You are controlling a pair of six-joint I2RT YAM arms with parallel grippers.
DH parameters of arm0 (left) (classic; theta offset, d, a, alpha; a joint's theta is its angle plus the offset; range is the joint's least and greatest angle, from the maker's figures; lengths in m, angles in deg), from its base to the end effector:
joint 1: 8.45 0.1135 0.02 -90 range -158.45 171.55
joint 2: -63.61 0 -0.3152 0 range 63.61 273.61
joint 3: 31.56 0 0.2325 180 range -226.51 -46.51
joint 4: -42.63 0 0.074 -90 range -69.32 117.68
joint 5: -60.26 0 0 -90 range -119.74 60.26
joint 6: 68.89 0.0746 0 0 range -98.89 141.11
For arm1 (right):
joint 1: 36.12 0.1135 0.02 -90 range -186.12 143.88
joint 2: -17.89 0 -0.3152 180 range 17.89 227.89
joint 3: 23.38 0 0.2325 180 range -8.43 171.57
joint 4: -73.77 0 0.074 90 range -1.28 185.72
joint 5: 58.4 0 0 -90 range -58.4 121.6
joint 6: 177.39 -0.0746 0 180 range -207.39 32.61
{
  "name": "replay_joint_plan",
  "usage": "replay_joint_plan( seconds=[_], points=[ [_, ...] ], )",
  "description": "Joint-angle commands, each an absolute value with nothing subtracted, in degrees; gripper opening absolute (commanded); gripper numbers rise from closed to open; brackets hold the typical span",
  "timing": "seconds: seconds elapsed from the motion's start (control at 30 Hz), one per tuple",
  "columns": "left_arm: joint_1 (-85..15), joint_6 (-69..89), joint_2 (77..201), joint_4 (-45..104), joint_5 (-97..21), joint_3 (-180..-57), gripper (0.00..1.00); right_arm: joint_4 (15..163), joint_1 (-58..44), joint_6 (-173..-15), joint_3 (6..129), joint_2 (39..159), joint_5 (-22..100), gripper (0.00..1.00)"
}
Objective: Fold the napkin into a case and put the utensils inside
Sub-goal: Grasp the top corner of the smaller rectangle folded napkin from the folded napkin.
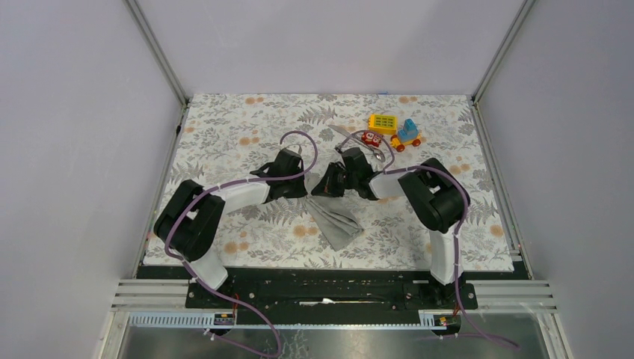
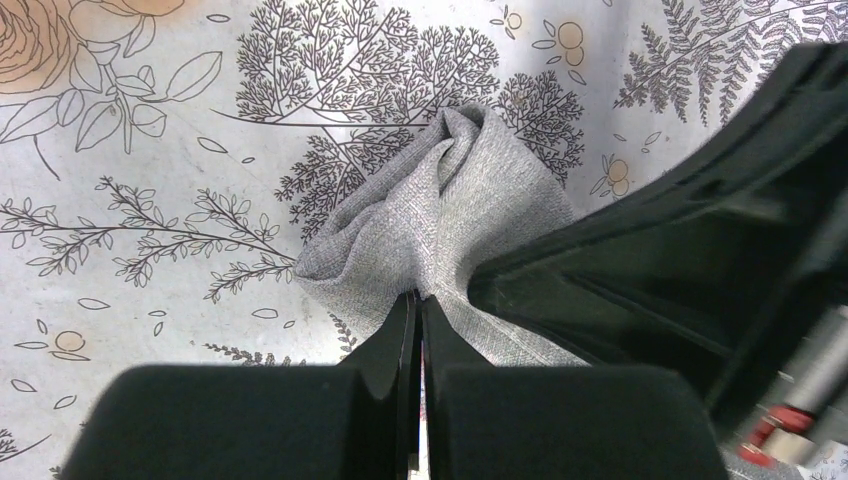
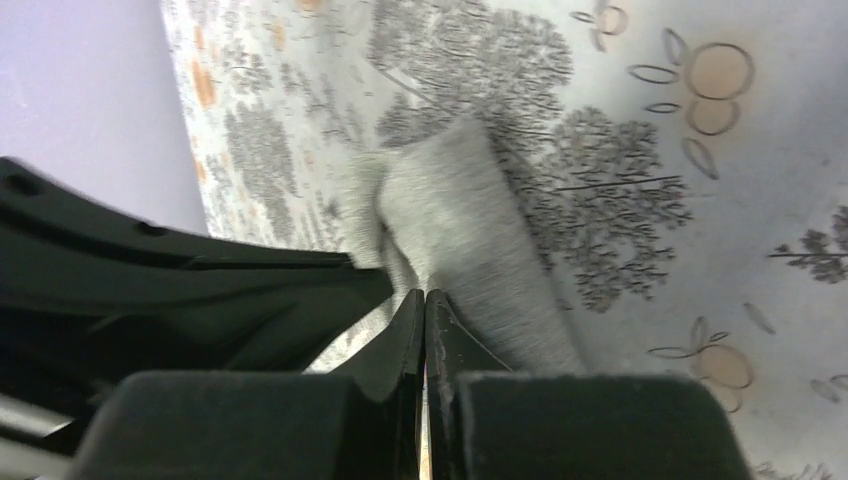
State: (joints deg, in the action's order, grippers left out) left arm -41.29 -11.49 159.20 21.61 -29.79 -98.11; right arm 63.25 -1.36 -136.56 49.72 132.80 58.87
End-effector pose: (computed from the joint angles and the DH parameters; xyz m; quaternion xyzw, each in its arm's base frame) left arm 0.2935 -0.1895 0.2004 0.0021 0.9399 -0.1850 0.2871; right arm 0.3469 0.2823 0.1715 -0.0084 0.8548 0.4713 0.2168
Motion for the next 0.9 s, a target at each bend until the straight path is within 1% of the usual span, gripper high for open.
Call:
replay_joint_plan(
  seconds=[0.0,0.17,0.3,0.33,0.37,0.47,0.5,0.53,0.6,0.7,0.77,0.8,0.87],
  points=[
    [-41.3,-11.6,157.3,23.6,-31.5,-98.3,0.0,63.6,0.3,-135.1,52.0,137.0,57.6,0.0],
    [-41.3,-12.5,158.4,23.5,-32.3,-99.2,0.0,61.2,3.9,-138.7,56.8,141.0,56.9,0.0],
    [-41.3,-12.7,157.8,21.3,-30.9,-100.3,0.0,59.0,3.4,-140.9,54.8,140.4,55.9,0.0],
    [-41.3,-12.6,157.6,20.8,-30.9,-100.6,0.02,58.9,3.2,-140.9,54.2,139.9,55.5,0.0],
    [-41.3,-12.7,157.2,20.1,-31.0,-100.8,0.09,58.7,2.8,-140.9,53.5,139.7,55.3,0.0],
    [-40.8,-13.6,153.6,18.9,-31.5,-99.4,0.35,57.9,1.9,-141.0,51.6,139.0,55.6,0.0],
    [-40.3,-14.5,151.8,18.8,-31.4,-98.1,0.42,57.7,1.7,-140.9,51.1,138.7,55.6,0.0],
    [-39.4,-15.4,149.9,18.9,-31.5,-96.3,0.46,57.6,1.4,-140.7,50.7,138.5,55.6,0.0],
    [-36.8,-17.2,146.5,19.4,-32.3,-92.7,0.46,57.4,1.1,-140.6,50.1,138.0,55.8,0.0],
    [-32.4,-19.1,144.4,22.8,-36.9,-87.9,0.38,56.7,1.0,-140.2,49.8,137.8,56.6,0.0],
    [-30.6,-19.7,146.8,23.7,-39.3,-87.5,0.29,56.0,1.0,-140.3,49.9,138.1,57.3,0.0],
    [-30.0,-19.9,148.6,24.0,-40.2,-87.7,0.26,55.8,1.0,-140.3,49.9,138.1,57.7,0.0],
    [-29.4,-20.6,151.9,25.6,-41.2,-88.3,0.25,55.4,1.0,-140.3,49.8,138.1,58.0,0.0]
  ],
)
